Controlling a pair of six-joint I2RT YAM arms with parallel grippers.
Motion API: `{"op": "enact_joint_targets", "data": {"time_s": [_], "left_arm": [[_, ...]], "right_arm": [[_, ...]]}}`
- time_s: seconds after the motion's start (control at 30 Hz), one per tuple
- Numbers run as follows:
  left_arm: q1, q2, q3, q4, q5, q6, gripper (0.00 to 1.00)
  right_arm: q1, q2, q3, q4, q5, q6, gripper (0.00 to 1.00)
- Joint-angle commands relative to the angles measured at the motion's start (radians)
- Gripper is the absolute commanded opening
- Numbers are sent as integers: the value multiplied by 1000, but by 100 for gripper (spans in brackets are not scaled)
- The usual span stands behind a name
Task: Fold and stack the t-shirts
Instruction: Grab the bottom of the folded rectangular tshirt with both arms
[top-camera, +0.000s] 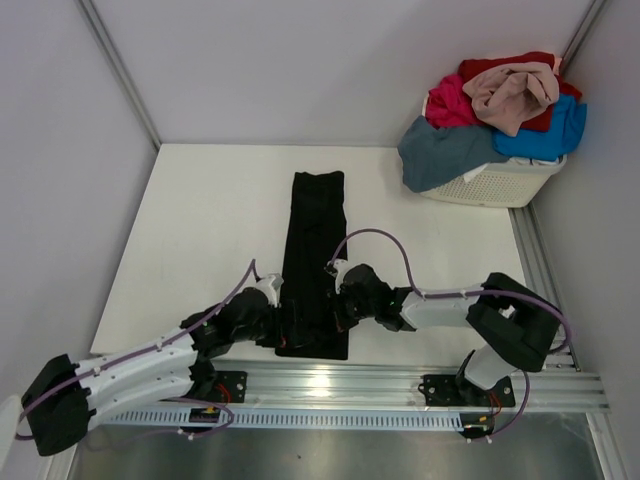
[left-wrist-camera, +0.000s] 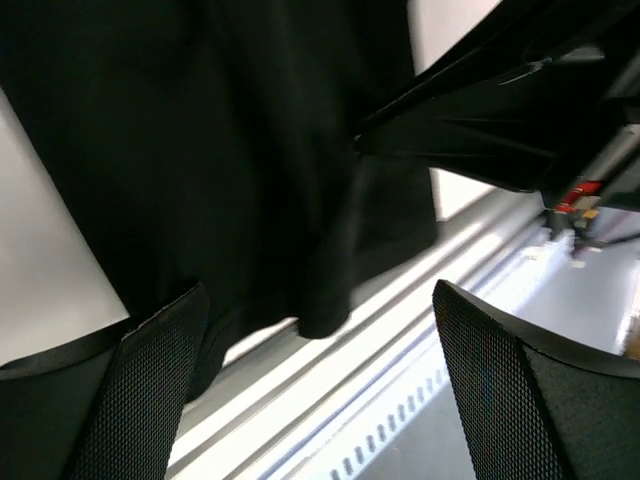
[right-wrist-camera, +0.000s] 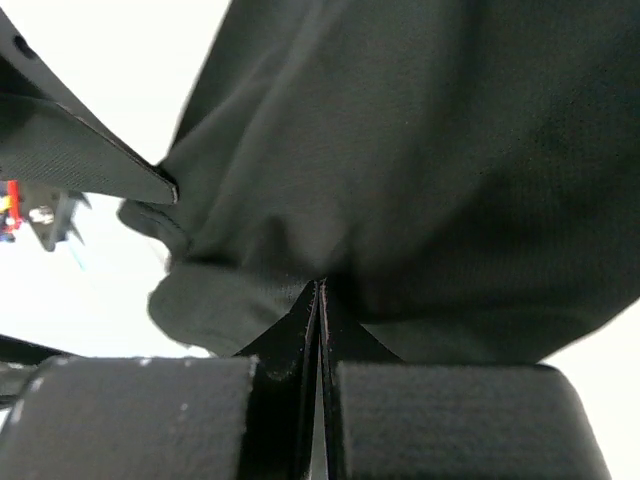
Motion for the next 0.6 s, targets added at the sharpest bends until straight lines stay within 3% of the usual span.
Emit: {"op": "enact_joint_targets", "data": {"time_s": [0.0,0.17,0.33,0.57], "left_arm": [[3,84,19,87,-35,28,97],[4,242,18,86,-72,16,97],[3,283,9,58,-51,-1,97],[4,-20,11,-86,-66,30,97]], "right_arm": [[-2,90,26,110,-12,4,0],[-15,189,36,136,-32,3,0],[-15,158,6,78,-2,-23,0],[-18,22,23,-31,75,-82,0]]}}
